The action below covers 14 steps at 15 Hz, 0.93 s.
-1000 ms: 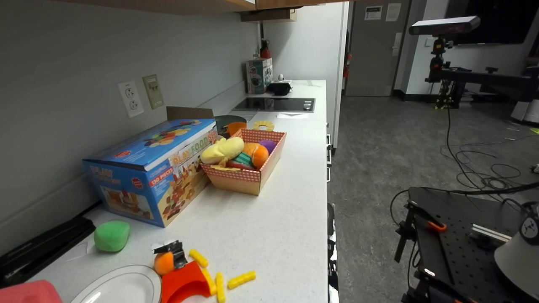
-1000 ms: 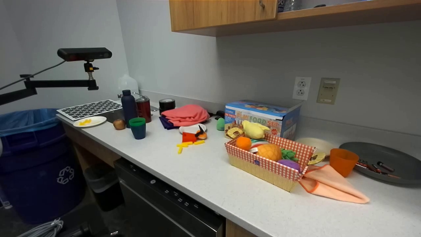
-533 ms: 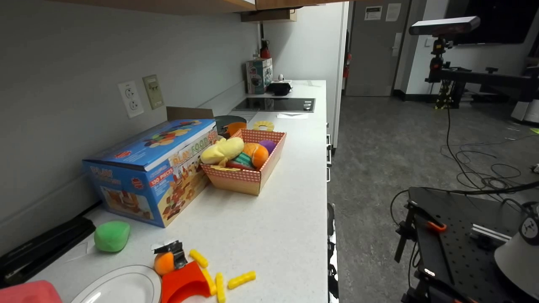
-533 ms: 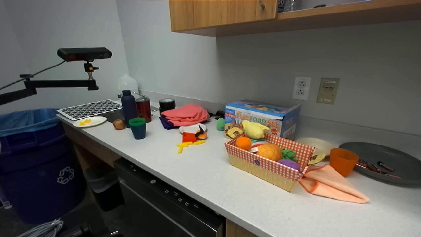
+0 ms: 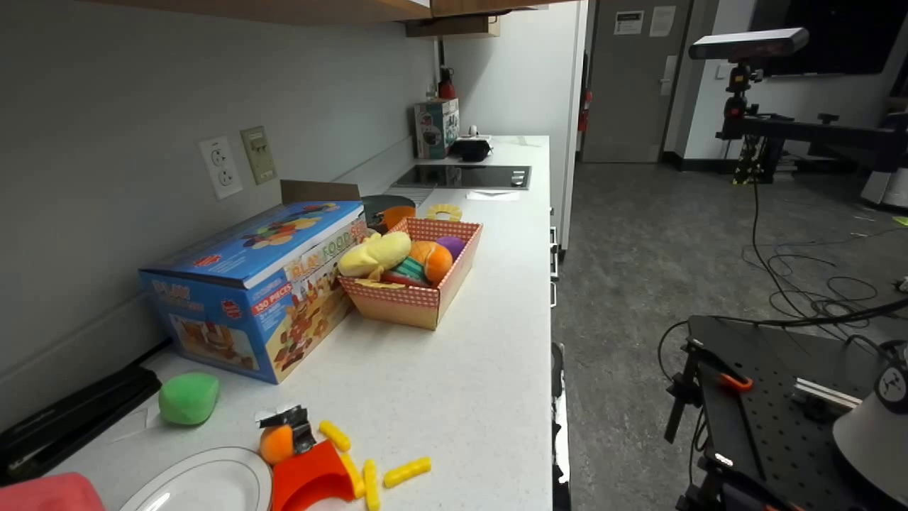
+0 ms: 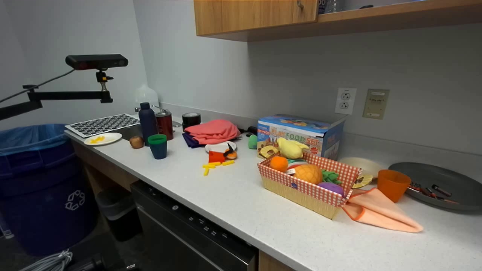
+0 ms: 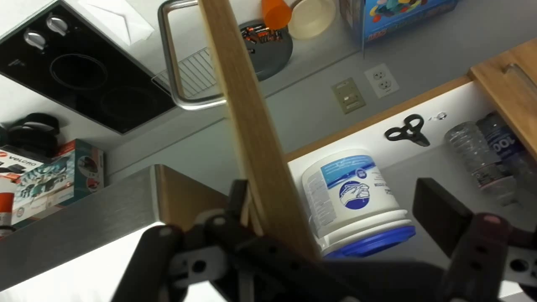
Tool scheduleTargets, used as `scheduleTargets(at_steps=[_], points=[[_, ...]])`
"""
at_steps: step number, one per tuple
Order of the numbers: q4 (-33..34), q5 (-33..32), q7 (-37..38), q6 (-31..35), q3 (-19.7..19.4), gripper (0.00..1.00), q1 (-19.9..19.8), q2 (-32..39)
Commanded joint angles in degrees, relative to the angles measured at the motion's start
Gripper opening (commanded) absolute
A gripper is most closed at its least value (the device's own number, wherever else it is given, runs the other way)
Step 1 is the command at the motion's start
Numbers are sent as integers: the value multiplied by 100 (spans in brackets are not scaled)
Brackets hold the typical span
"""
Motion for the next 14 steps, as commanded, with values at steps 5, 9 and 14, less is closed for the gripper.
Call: scheduleTargets(at_steps=[5,9,14], points=[[-1198,-444,-2,519,822,100,352,-828],[-1870,-489,-115,1150,1301,100,347,-1184],[-2630,-571,-536,2419,1344,100,1077,-1469]])
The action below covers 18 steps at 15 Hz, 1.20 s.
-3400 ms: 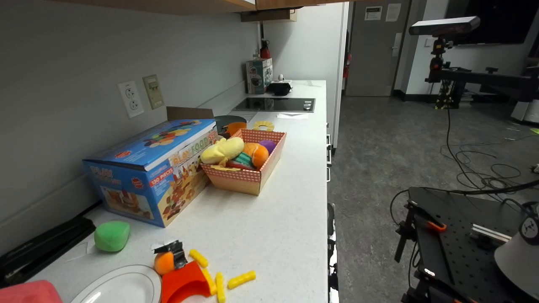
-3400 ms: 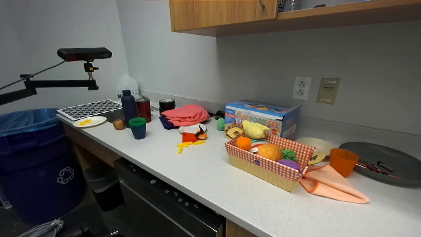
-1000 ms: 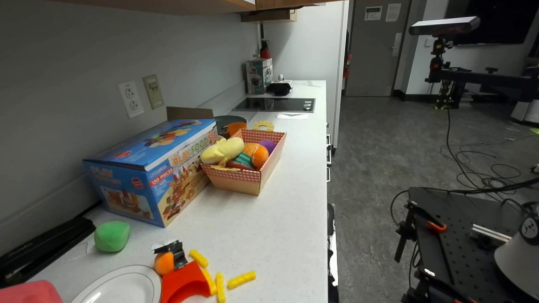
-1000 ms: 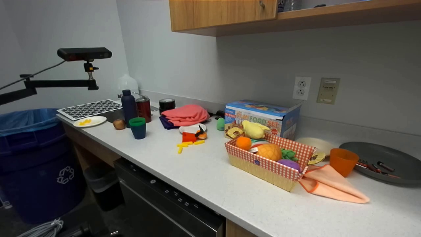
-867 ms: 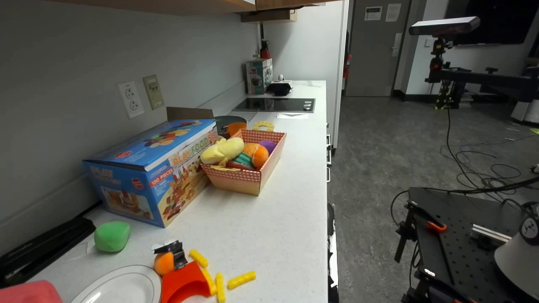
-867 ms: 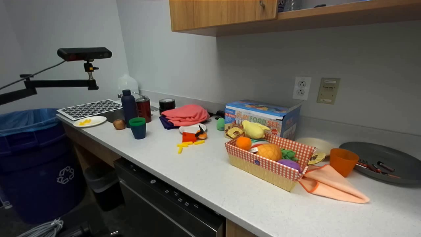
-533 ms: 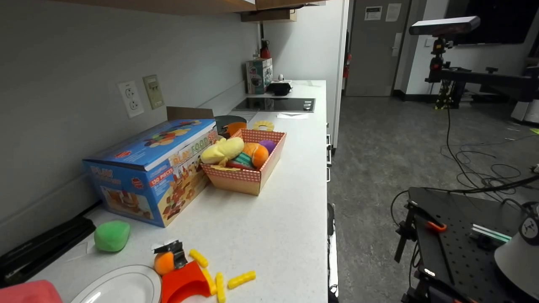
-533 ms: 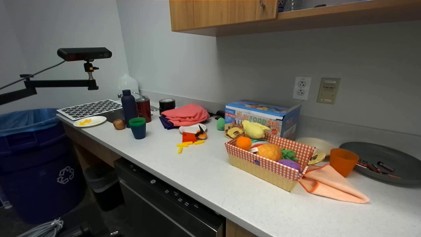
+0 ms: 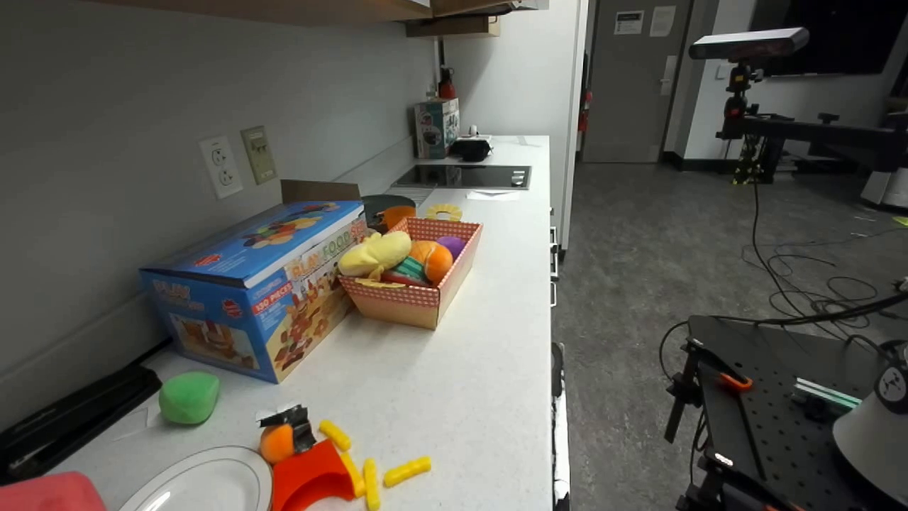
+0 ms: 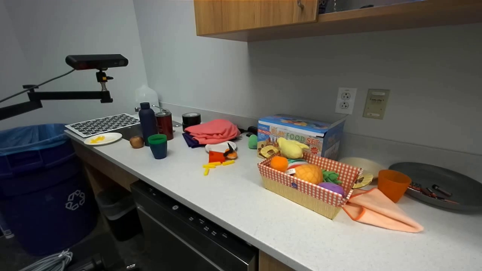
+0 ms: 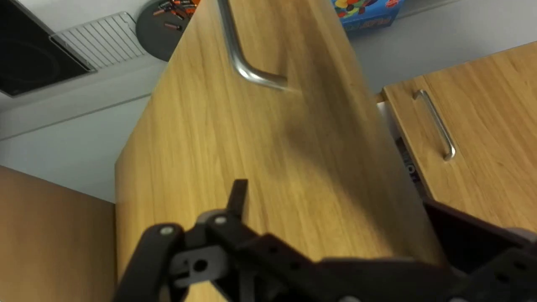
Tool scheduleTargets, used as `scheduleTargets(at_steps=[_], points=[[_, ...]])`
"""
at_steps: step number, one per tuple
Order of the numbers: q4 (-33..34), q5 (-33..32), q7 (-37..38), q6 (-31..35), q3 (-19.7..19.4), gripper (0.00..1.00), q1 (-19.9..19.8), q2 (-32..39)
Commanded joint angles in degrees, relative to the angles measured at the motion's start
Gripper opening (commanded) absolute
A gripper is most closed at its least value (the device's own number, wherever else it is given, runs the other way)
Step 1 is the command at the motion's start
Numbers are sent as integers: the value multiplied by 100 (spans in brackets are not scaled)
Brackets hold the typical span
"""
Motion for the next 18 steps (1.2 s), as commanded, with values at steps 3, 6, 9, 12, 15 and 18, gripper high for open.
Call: scheduleTargets(at_steps=[3,6,9,12,15,18], points=[[-937,-156,-442,1523,-331,100,1269,-345],[-1294,-111,-686,2068,-409,100,1712,-477],[-1638,53,-992,2659,-478,100,2066,-601],[-1854,271,-1061,3124,-555,100,2357,-665],[-2015,402,-1024,3452,-619,100,2568,-755],[-2167,532,-740,3654,-570,100,2730,-873]])
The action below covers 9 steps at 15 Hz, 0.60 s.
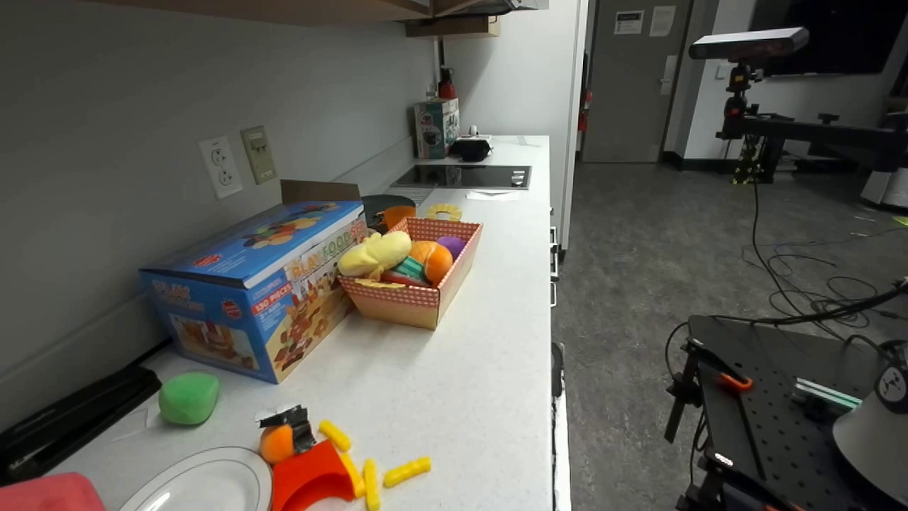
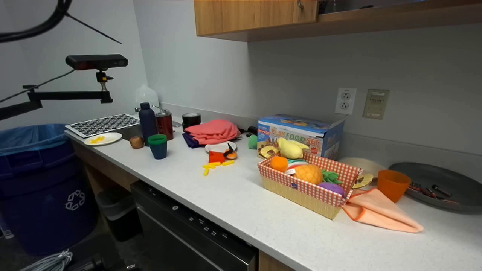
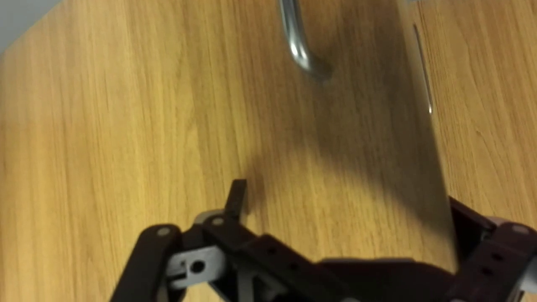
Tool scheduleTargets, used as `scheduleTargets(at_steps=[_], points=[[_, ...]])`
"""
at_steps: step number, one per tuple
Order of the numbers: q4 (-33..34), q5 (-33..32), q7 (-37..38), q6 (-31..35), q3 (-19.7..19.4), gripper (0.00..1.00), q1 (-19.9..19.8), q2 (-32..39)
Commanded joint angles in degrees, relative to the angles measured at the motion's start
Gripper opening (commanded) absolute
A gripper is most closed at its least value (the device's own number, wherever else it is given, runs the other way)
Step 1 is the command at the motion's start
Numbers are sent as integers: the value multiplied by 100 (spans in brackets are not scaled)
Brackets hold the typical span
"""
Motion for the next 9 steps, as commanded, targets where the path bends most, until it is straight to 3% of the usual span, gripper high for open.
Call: scheduleTargets(at_steps=[1,9], points=[[-244,299,163,337,-35,100,375,-173],[-67,274,1924,-1088,112,100,521,-394]])
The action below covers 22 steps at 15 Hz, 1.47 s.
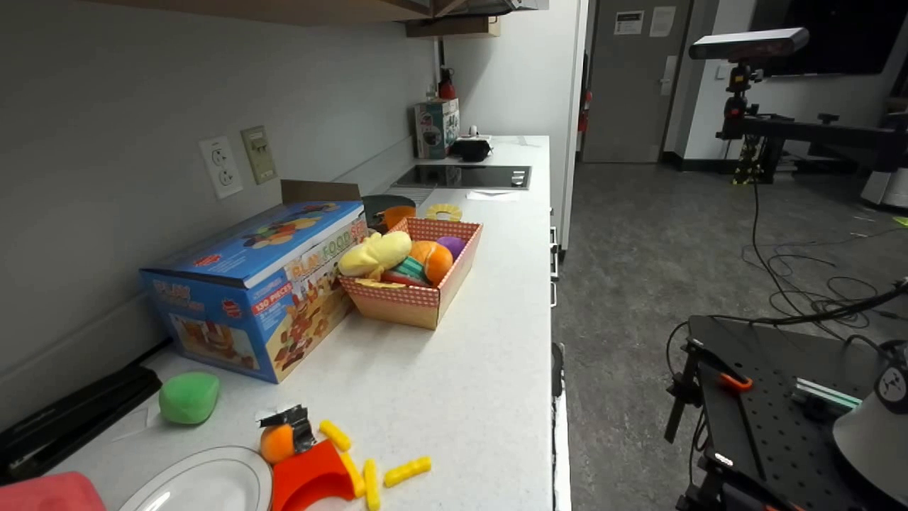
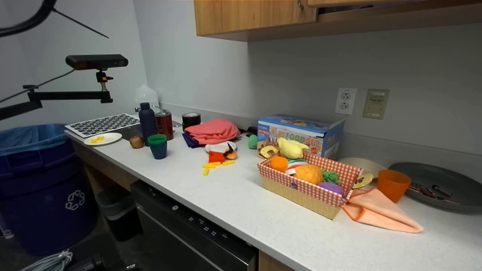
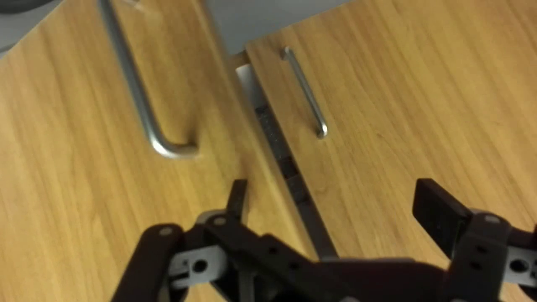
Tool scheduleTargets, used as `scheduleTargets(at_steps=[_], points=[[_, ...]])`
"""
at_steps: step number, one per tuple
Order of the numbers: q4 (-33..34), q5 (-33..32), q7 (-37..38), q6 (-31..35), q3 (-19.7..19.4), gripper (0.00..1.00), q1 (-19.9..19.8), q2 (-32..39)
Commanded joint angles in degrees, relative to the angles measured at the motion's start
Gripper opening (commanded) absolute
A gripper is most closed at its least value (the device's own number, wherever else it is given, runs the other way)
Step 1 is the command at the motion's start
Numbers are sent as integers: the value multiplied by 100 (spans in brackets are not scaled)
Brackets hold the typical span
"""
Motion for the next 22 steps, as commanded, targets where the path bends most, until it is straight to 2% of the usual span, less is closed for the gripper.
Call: scheduleTargets(at_steps=[1,6,8,10,11,13,19,22], points=[[69,46,661,-504,49,100,96,-141],[-57,-5,548,-203,157,100,82,-216],[-51,-439,568,-273,184,100,-79,-270],[-14,-1311,829,-626,200,100,-339,-417],[33,-869,698,-345,62,100,12,-187],[30,-1204,752,-461,47,100,-99,-290],[15,-1290,755,-507,48,100,-128,-345],[-106,-1389,370,86,-59,100,-137,-256]])
